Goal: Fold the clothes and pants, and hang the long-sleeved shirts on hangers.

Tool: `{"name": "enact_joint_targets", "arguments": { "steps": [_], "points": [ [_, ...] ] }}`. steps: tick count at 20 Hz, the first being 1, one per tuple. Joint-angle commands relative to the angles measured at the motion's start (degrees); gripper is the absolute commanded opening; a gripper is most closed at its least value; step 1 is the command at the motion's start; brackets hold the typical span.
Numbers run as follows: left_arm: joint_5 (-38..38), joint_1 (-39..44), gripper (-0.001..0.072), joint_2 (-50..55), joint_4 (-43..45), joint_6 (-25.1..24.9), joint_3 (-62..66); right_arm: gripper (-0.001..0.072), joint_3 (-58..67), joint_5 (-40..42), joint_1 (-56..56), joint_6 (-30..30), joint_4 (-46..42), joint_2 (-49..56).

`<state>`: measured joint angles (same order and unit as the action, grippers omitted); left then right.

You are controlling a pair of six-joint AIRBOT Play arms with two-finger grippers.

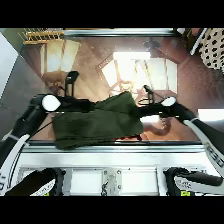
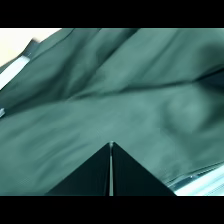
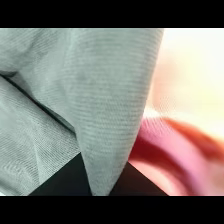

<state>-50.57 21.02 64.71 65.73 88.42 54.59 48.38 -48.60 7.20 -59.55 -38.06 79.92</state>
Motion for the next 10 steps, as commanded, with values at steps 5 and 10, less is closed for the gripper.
{"name": "enact_joint_targets", "arguments": {
  "steps": [5, 10],
  "points": [
    [6.29, 13.16, 0.0006, 20.37, -0.76, 1.14, 12.2, 0.005, 0.81, -17.42, -19.52, -11.28, -30.56, -18.51],
    [6.03, 21.0, 0.0007, 32.81, -10.45, -5.77, 24.15, 0.005, 6.51, -27.04, -18.97, -12.15, -34.97, -22.62]
  ]
}}
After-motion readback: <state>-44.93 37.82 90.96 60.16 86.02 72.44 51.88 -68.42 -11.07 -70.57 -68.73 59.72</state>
